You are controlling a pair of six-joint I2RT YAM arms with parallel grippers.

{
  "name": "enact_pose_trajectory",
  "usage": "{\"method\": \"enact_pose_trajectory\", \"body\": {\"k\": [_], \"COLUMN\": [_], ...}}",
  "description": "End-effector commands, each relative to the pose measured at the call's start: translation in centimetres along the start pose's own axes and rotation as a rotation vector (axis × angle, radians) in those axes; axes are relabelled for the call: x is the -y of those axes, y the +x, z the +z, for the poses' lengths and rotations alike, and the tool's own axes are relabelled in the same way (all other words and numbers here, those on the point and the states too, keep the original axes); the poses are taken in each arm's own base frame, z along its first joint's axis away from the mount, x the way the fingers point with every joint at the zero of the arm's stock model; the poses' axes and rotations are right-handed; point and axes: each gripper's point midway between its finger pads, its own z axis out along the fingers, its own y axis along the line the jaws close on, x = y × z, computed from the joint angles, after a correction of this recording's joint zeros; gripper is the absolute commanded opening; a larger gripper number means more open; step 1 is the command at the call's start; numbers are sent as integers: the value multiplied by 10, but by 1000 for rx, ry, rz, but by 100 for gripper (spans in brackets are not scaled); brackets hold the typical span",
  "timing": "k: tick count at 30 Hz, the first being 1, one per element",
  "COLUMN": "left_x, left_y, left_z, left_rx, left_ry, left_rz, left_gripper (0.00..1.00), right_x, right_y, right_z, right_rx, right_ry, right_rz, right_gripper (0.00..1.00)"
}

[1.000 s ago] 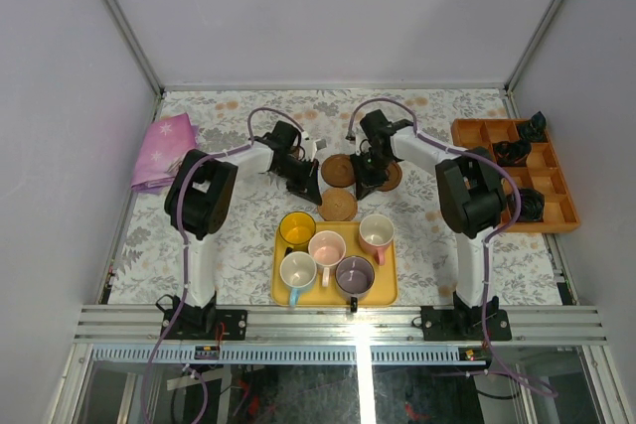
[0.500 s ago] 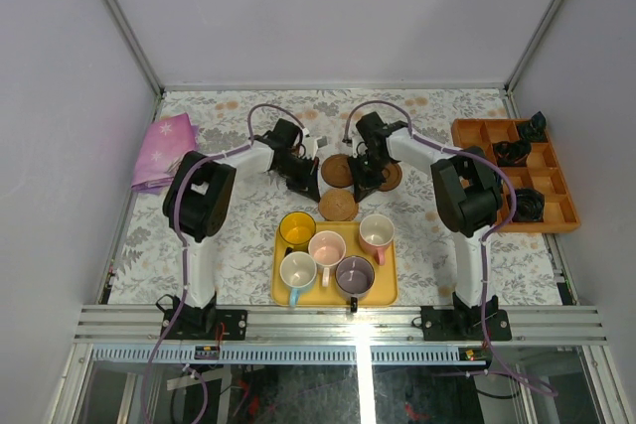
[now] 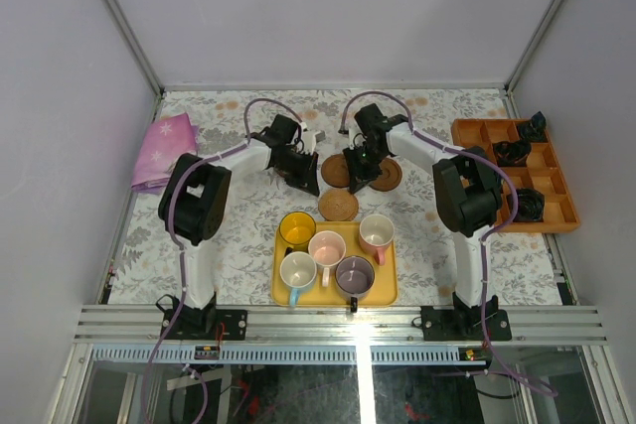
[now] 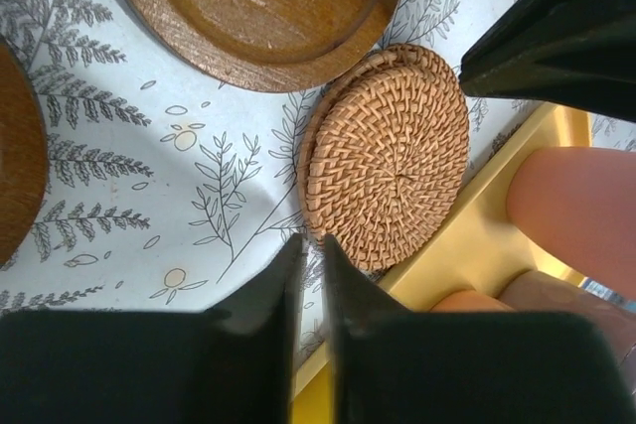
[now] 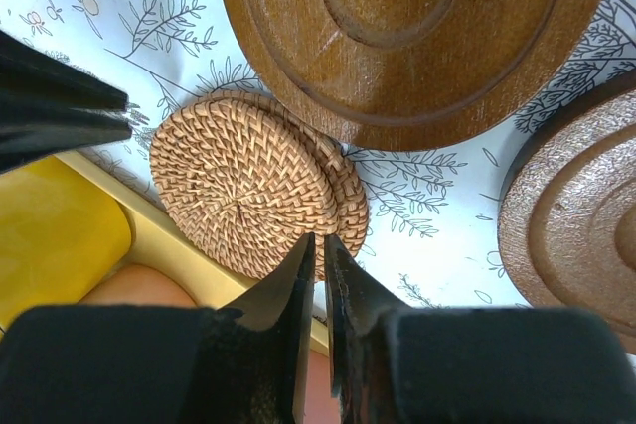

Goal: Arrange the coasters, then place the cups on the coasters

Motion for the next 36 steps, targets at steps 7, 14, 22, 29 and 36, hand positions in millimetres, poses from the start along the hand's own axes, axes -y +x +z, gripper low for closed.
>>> {"method": "enact_pose_trajectory", "body": {"k": [7,14,22,29,36], "left_x": [20,15,11,9,7], "left_y": [-23,-14,-2,7,12], "left_z": [-12,-1,12,20,27], "left_rx": [82,47,4,-31,-51], "left_ry": [52,69,99,128,145], "left_rz": [56,28,-10,-32,-53], "left_gripper": [68,68,68,49,32], "right_x": [-4,-4,-8,-11,-13], "right_y": [6,9,13,13,17], "right_z": [-6,-4,8,11,20], "right_rx": [2,-18,-56,-62,-85], "right_ry": [8,7,-39,-55,-77], "right_rz": [-22,-21,-12,-14,-9], "right_gripper": [25,23,20,20,18]}}
